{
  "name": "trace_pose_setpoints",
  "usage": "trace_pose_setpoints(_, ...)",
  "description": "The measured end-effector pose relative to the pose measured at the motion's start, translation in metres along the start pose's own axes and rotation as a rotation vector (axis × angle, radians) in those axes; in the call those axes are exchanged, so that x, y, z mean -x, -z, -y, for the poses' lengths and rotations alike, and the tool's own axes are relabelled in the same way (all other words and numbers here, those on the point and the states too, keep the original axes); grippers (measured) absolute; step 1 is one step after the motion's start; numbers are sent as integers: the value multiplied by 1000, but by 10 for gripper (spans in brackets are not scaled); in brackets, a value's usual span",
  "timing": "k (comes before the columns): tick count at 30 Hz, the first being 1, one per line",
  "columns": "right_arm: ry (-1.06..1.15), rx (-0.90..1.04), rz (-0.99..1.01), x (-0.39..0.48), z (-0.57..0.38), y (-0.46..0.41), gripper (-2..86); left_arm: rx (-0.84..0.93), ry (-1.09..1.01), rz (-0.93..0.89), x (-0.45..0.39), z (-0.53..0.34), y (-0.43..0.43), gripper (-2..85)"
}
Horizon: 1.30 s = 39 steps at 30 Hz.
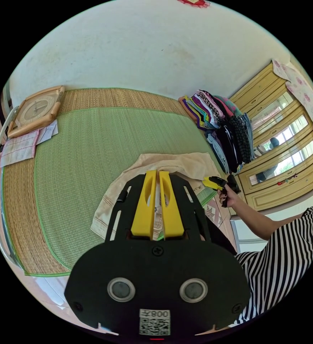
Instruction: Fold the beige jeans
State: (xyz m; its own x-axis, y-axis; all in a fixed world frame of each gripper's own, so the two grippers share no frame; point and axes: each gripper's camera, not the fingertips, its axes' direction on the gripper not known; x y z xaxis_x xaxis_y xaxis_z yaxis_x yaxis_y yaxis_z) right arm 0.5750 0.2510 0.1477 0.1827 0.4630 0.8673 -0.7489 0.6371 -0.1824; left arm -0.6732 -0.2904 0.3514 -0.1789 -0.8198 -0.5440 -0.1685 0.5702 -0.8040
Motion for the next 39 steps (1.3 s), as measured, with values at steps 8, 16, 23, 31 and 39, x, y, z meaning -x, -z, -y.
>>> trace_pose_setpoints(8,-91,-78,103,-27,2,19,65,-1,4,4,7,14,6,10)
trace_pose_setpoints(16,-127,-160,110,-36,-11,34,67,-2,8,1,15,32,7,10)
trace_pose_setpoints(23,-107,-224,154,-29,-22,37,22,3,0,0,20,45,6,10)
trace_pose_setpoints(31,261,-325,156,70,-27,69,8,-2,-123,18,20,86,10,10)
trace_pose_setpoints(39,605,-141,-357,268,91,5,31,-39,-84,268,44,207,0,3)
